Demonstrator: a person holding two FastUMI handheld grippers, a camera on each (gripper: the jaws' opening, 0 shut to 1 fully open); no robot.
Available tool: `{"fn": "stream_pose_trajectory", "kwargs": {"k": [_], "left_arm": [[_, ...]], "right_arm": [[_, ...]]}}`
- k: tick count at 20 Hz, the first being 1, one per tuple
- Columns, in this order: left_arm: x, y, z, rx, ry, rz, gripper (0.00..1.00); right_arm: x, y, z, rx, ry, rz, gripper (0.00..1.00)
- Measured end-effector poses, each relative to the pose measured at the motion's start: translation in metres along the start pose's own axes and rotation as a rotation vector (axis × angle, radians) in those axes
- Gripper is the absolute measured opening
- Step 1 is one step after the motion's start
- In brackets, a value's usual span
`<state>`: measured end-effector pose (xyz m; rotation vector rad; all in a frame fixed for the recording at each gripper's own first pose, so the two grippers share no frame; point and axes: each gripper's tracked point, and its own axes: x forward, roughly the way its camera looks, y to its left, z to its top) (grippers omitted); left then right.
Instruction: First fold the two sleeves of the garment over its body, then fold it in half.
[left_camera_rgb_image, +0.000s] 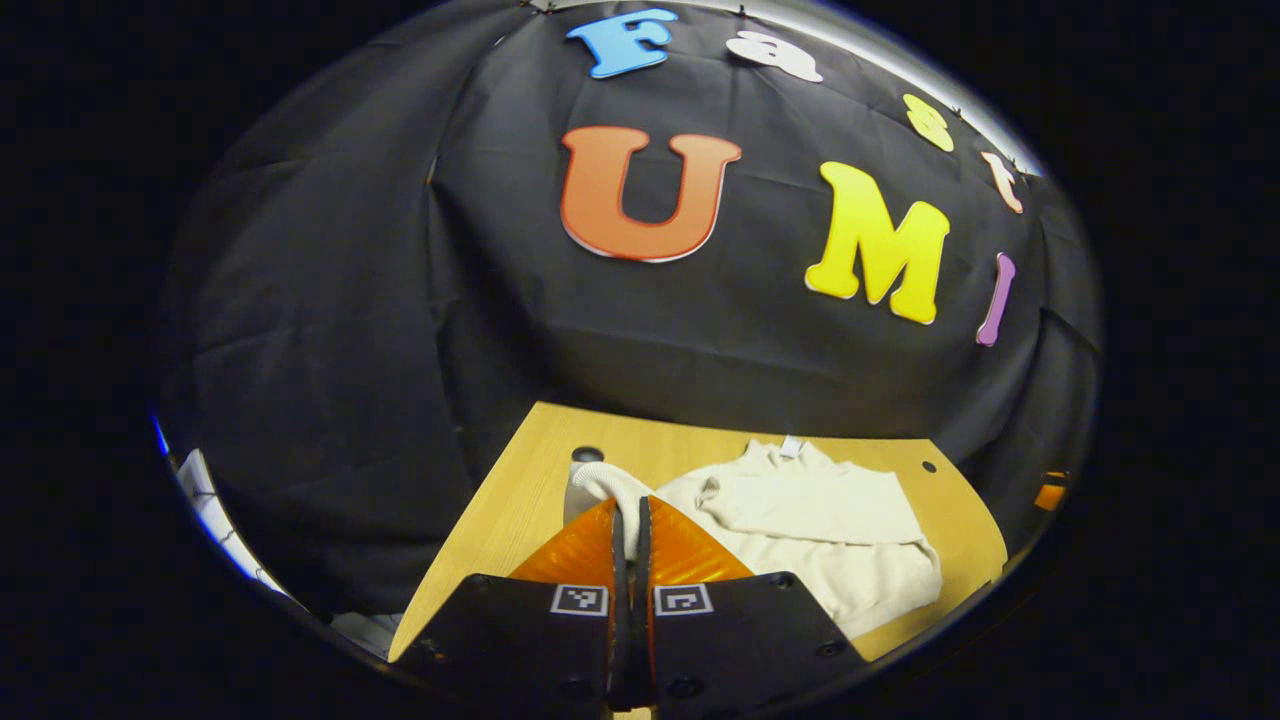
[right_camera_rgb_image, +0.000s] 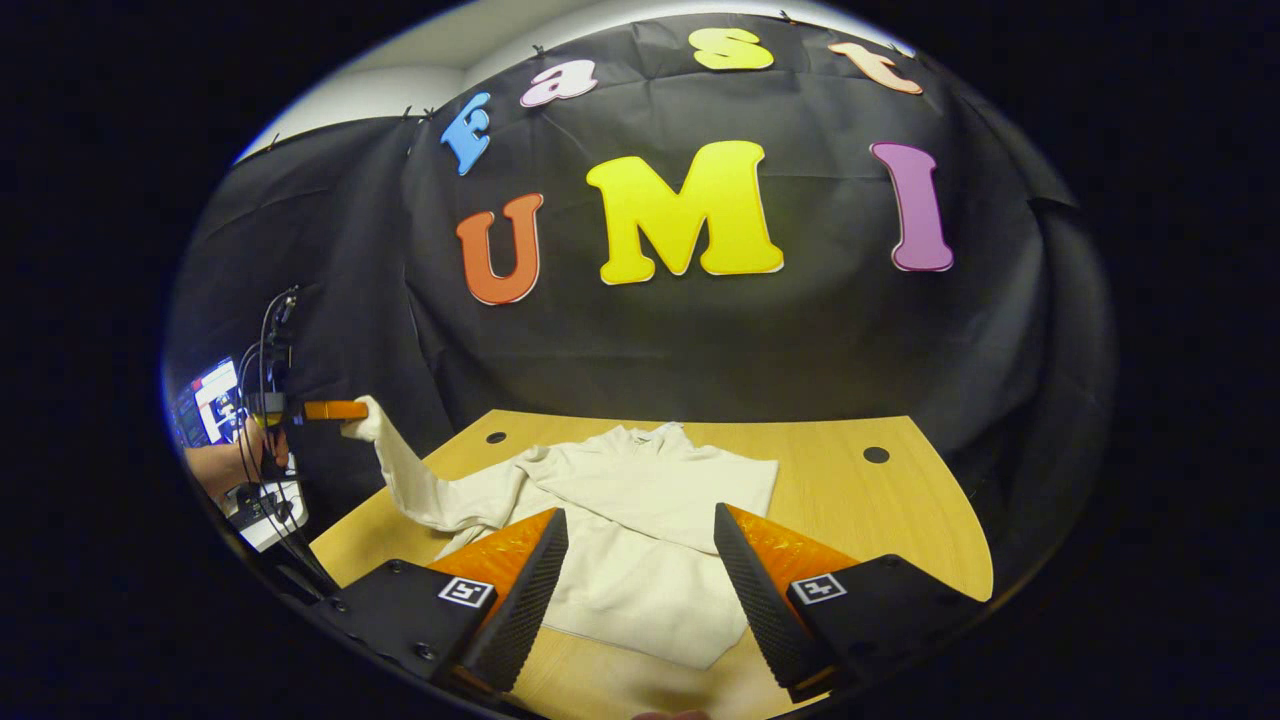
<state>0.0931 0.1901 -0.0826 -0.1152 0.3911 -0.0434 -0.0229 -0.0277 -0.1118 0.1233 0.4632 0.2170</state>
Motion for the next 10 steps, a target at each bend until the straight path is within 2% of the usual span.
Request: {"fn": "stream_pose_trajectory", "kwargs": {"k": [5, 10], "left_arm": [[0.048, -0.064, 0.084, 0.185, -0.087, -0.121, 0.02], [0.086, -0.171, 0.105, 0.268, -0.116, -0.299, 0.03]], "right_arm": [[-0.021, -0.043, 0.002, 0.065, -0.028, -0.092, 0.92], [-0.044, -0.081, 0.007, 0.097, -0.057, -0.183, 0.92]]}}
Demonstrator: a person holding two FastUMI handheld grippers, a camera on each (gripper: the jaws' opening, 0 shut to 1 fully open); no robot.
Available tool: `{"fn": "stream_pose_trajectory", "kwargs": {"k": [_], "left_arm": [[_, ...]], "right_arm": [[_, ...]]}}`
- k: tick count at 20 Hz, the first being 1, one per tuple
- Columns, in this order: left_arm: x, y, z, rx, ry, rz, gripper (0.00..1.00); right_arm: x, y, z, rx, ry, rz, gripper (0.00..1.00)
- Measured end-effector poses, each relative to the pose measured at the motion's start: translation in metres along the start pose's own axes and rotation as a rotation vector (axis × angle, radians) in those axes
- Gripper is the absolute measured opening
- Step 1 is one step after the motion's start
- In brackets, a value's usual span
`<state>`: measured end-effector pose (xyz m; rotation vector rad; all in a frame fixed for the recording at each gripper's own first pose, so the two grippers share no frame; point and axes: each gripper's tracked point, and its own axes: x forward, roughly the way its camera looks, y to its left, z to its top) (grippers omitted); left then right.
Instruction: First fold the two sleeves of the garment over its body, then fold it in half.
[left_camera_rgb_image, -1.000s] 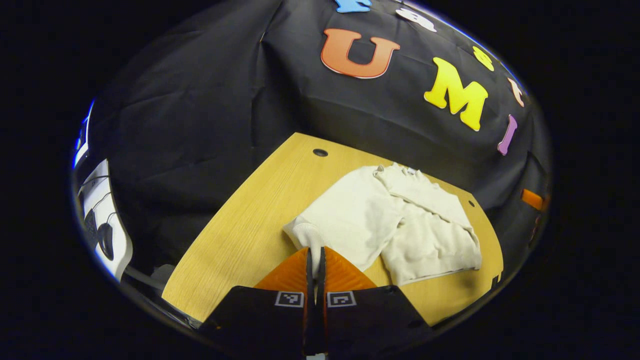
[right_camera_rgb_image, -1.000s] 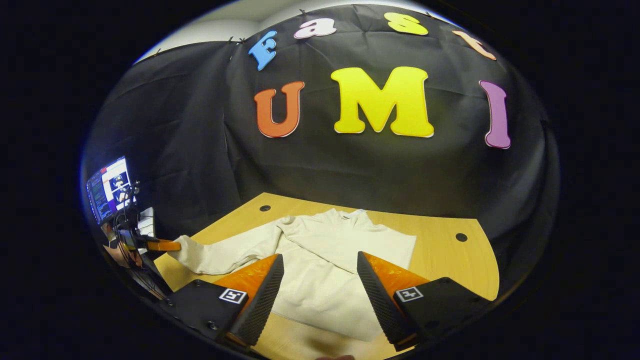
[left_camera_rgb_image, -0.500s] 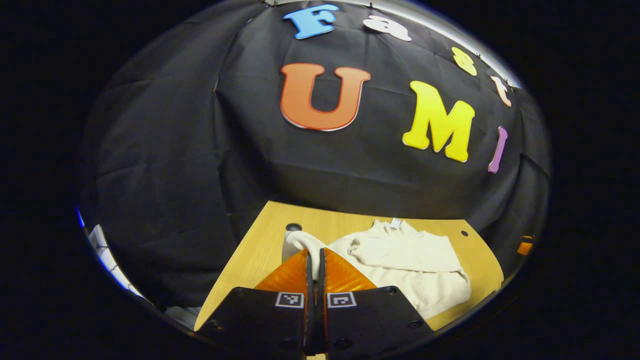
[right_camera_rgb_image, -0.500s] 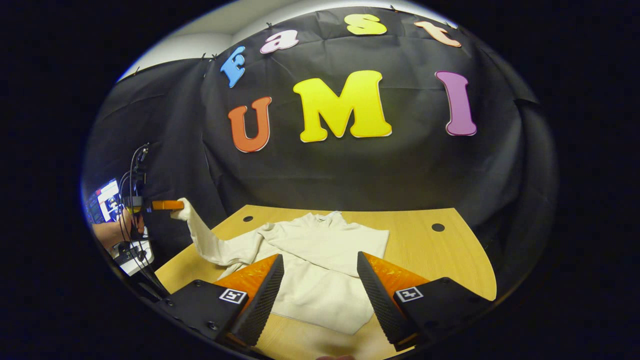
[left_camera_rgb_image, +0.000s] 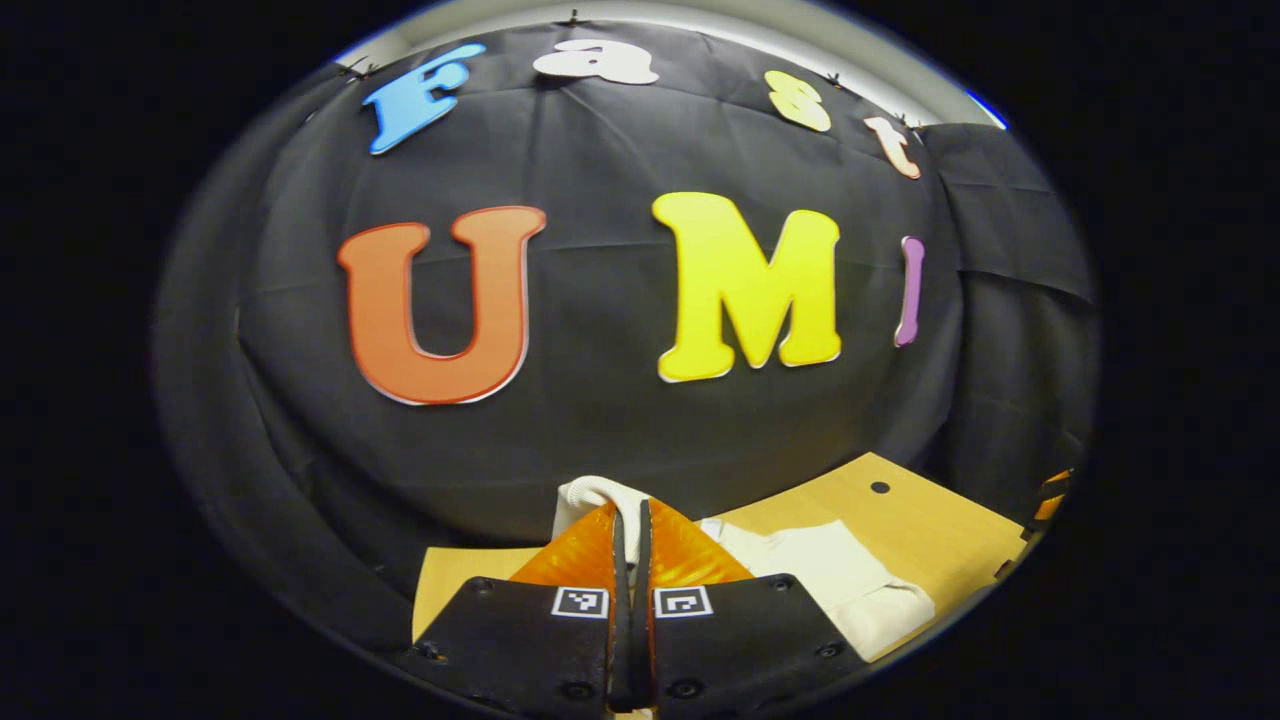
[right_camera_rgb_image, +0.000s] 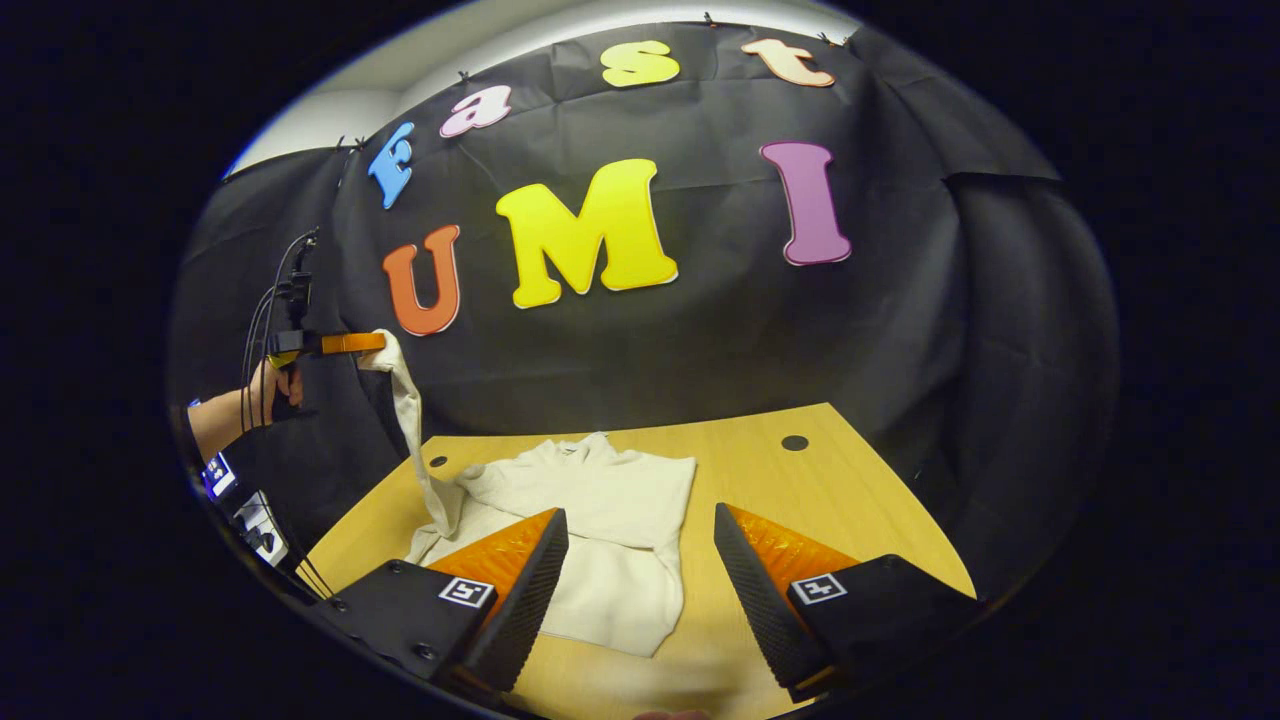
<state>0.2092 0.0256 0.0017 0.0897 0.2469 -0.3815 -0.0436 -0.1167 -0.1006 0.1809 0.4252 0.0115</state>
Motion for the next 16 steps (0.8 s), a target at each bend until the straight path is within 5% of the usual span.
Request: {"fn": "stream_pose_trajectory", "kwargs": {"k": [8, 16], "left_arm": [[0.079, -0.155, -0.022, -0.009, 0.062, -0.245, 0.02], [0.136, -0.255, -0.156, -0.039, 0.291, -0.31, 0.03]], "right_arm": [[-0.025, -0.039, 0.004, -0.024, -0.026, -0.093, 0.92], [-0.053, -0.067, -0.013, -0.006, 0.017, -0.174, 0.92]]}}
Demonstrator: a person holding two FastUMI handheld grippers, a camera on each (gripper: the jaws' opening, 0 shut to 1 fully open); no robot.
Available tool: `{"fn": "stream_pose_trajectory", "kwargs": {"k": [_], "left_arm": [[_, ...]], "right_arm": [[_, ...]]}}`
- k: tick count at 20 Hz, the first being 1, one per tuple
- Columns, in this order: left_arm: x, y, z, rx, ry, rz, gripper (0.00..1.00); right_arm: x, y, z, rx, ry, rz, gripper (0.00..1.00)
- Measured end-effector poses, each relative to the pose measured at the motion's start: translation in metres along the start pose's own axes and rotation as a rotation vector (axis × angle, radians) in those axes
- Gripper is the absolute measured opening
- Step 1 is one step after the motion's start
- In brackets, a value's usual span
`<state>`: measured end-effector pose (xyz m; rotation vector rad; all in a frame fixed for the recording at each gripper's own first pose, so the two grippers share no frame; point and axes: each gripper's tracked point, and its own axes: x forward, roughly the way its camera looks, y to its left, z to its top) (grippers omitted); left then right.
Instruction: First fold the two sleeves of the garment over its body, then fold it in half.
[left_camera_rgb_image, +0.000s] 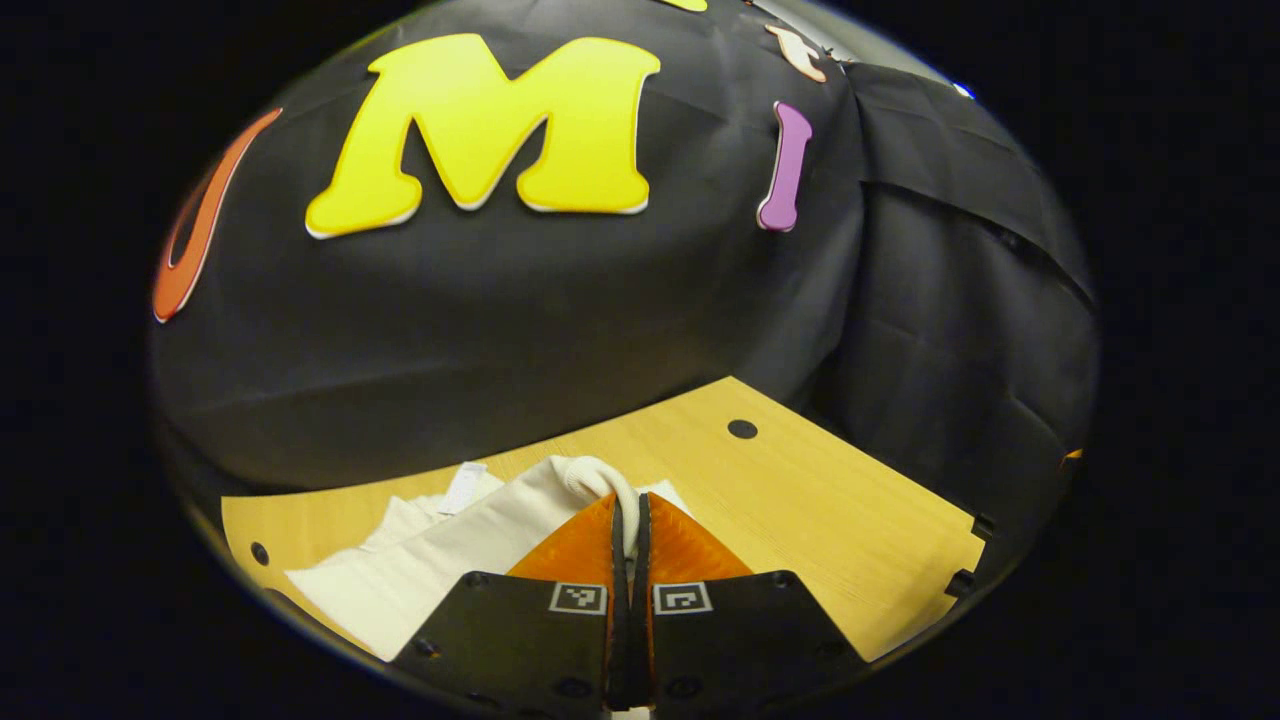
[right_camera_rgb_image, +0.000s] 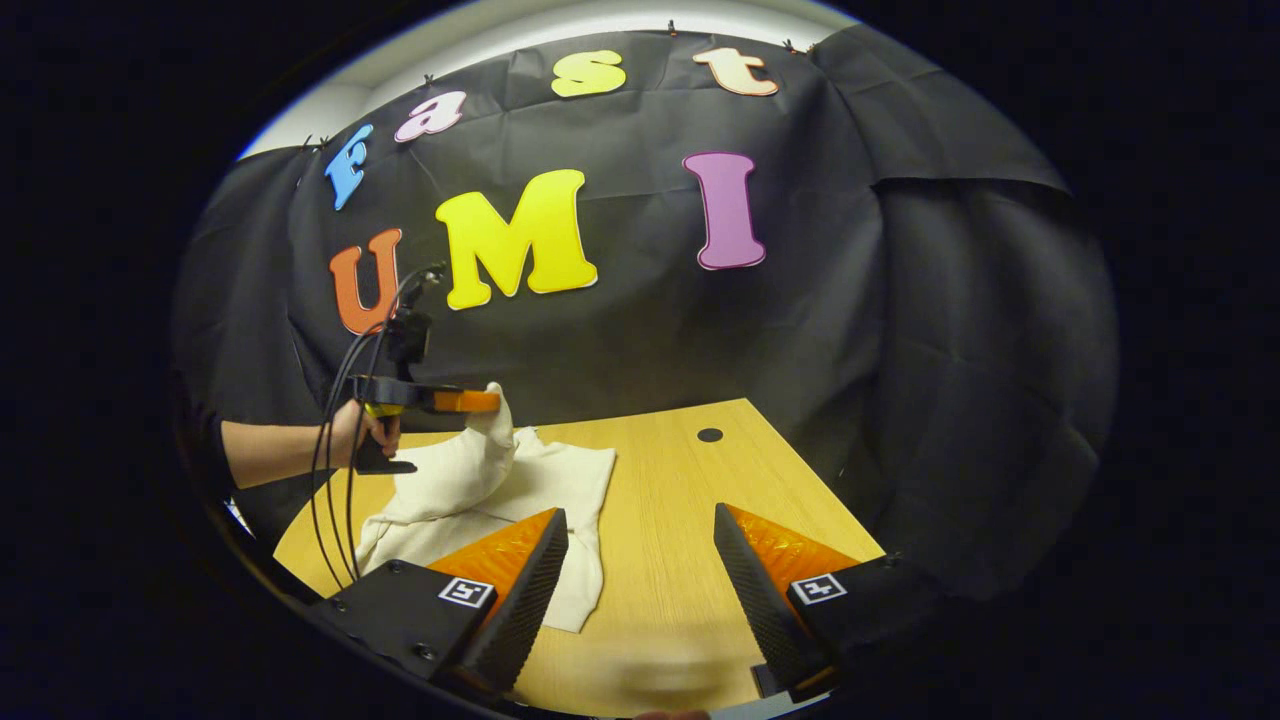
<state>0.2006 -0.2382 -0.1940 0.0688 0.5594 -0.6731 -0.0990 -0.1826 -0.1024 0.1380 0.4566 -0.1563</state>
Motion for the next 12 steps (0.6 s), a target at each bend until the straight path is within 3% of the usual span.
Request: {"fn": "stream_pose_trajectory", "kwargs": {"k": [8, 12], "left_arm": [[0.059, -0.084, -0.027, 0.081, 0.055, -0.101, 0.03], [0.087, -0.082, -0.061, 0.066, 0.127, -0.07, 0.07]], "right_arm": [[-0.027, -0.032, -0.012, -0.018, 0.036, -0.094, 0.92], [-0.033, -0.043, -0.011, -0.005, 0.039, -0.122, 0.92]]}}
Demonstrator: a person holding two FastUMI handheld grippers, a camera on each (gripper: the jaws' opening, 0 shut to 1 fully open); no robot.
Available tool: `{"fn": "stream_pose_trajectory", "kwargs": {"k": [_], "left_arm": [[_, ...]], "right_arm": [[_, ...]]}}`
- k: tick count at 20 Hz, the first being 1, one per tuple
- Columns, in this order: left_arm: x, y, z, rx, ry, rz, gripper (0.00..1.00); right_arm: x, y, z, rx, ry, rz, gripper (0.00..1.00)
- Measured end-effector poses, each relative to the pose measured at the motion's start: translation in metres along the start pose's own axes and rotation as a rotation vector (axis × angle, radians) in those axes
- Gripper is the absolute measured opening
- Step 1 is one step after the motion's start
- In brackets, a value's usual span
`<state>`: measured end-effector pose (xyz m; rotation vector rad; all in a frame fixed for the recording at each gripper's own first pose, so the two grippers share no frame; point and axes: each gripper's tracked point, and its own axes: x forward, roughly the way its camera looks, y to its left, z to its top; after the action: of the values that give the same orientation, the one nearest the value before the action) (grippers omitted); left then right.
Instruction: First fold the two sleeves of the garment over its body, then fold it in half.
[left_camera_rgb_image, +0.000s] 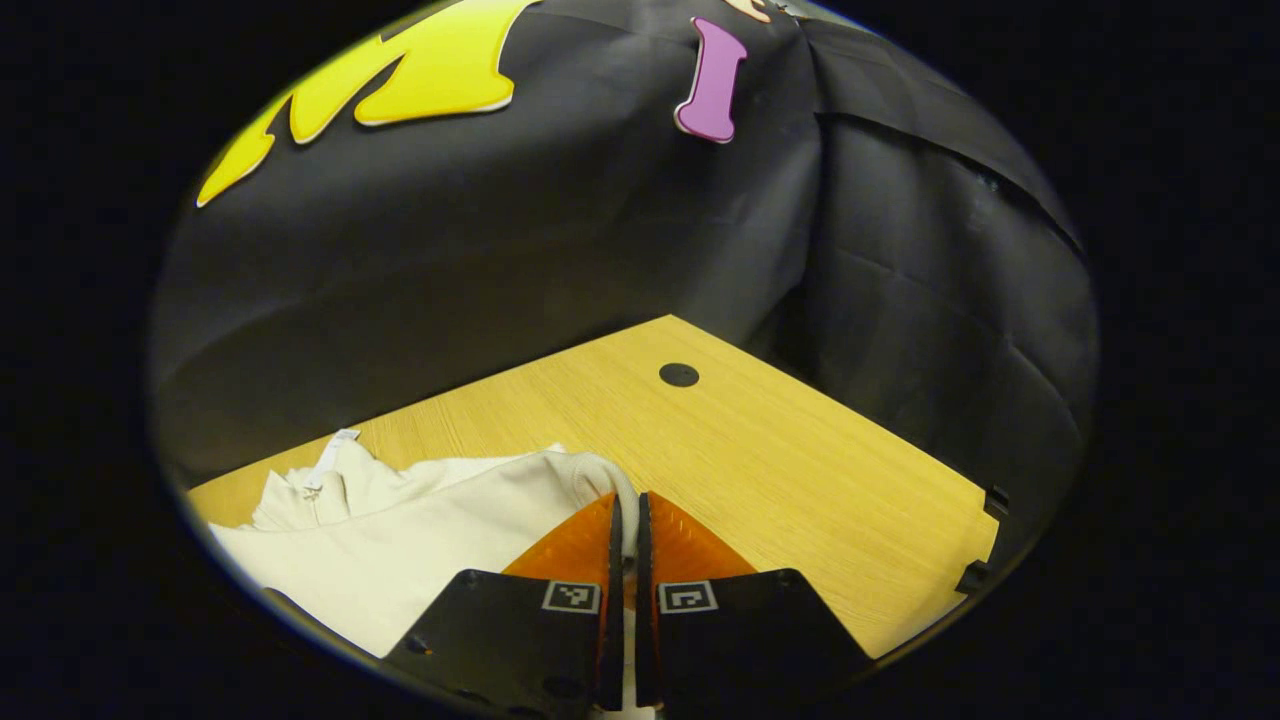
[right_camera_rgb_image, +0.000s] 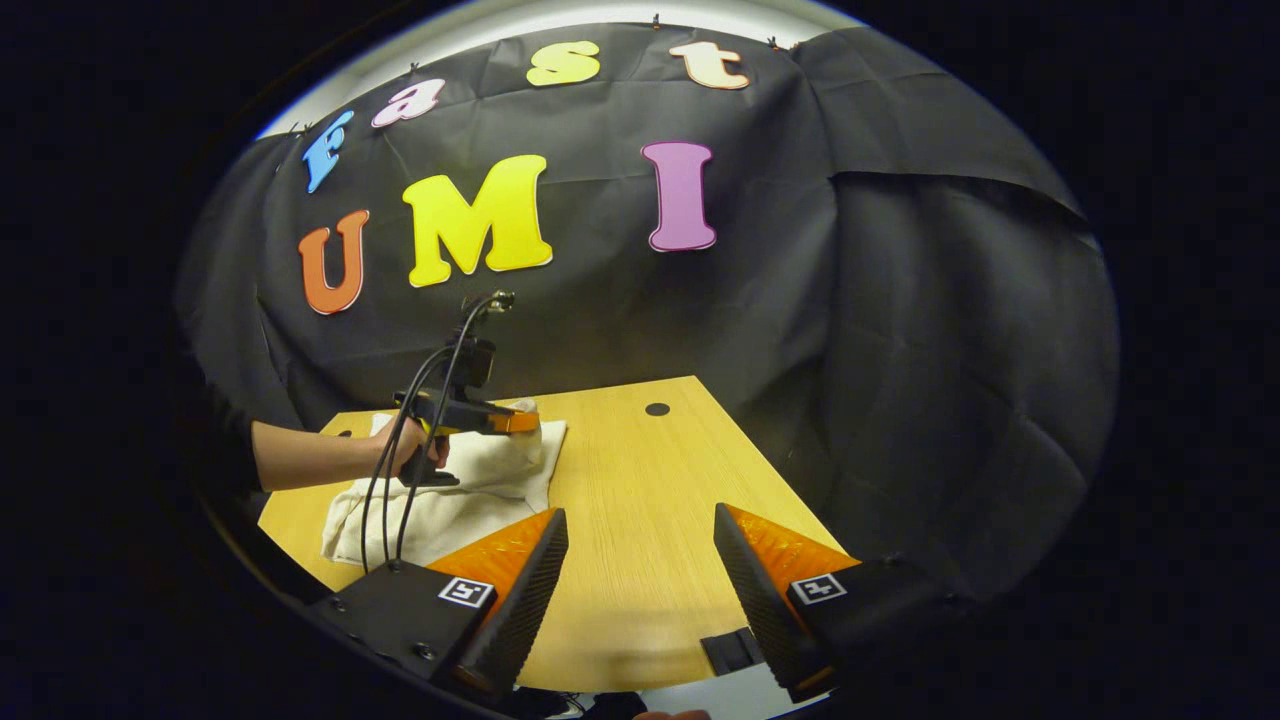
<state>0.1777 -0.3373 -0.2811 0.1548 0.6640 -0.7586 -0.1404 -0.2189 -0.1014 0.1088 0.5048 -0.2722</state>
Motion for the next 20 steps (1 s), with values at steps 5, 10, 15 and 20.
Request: {"fn": "stream_pose_trajectory", "kwargs": {"k": [5, 10, 15, 20], "left_arm": [[0.009, 0.008, 0.001, -0.012, -0.032, 0.07, 0.53], [-0.024, 0.011, 0.014, -0.075, -0.099, 0.112, 1.0], [-0.1, 0.039, 0.016, -0.135, -0.168, 0.216, 1.0], [-0.19, 0.065, 0.004, -0.181, -0.23, 0.326, 0.99]], "right_arm": [[0.002, -0.003, -0.005, -0.012, 0.026, -0.003, 0.92], [0.012, 0.01, 0.007, -0.023, 0.007, 0.035, 0.92], [0.037, 0.042, 0.024, -0.037, -0.031, 0.112, 0.92], [0.062, 0.095, 0.035, -0.066, -0.049, 0.219, 0.92]]}}
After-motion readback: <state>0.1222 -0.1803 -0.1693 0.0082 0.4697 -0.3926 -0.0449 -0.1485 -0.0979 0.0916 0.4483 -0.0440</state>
